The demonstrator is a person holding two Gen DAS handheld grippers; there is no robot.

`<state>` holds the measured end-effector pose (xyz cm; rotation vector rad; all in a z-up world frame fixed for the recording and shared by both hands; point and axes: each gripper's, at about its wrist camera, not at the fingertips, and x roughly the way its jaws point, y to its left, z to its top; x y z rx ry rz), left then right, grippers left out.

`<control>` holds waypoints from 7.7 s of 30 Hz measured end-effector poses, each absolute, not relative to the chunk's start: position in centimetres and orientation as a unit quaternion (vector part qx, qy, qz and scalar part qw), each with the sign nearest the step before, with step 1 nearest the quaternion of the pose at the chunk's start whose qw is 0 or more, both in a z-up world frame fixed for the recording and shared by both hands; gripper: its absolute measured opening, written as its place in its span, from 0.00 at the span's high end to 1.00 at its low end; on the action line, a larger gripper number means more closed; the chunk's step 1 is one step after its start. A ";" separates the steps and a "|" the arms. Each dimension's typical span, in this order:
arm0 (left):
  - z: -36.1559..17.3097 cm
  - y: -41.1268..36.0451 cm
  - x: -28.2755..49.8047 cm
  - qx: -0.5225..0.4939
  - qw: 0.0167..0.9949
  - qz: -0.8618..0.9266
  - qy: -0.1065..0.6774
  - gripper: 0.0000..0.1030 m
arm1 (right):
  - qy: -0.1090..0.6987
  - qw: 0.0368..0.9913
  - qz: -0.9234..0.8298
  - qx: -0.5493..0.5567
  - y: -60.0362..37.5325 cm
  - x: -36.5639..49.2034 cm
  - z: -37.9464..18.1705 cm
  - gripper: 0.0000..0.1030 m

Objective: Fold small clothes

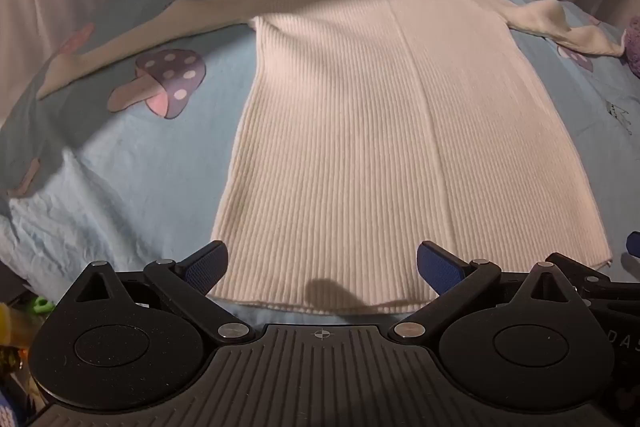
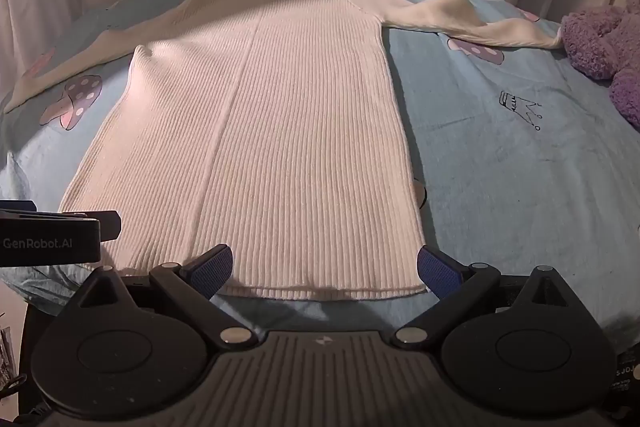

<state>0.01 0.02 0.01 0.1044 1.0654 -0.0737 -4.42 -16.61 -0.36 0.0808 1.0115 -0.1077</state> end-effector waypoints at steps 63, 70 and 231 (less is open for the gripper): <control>-0.3 0.4 0.1 0.050 0.853 -0.031 0.519 0.00 | 0.491 0.869 -0.048 0.040 -16.6 -4.0 -0.8 0.04; -0.3 0.3 0.2 0.050 0.852 -0.030 0.521 0.00 | 0.492 0.869 -0.047 0.040 -16.6 -4.0 -0.9 0.04; -4.4 9.2 27.7 -0.334 0.794 -0.243 0.446 0.32 | 0.396 0.896 0.123 0.161 -24.8 14.7 -4.9 0.84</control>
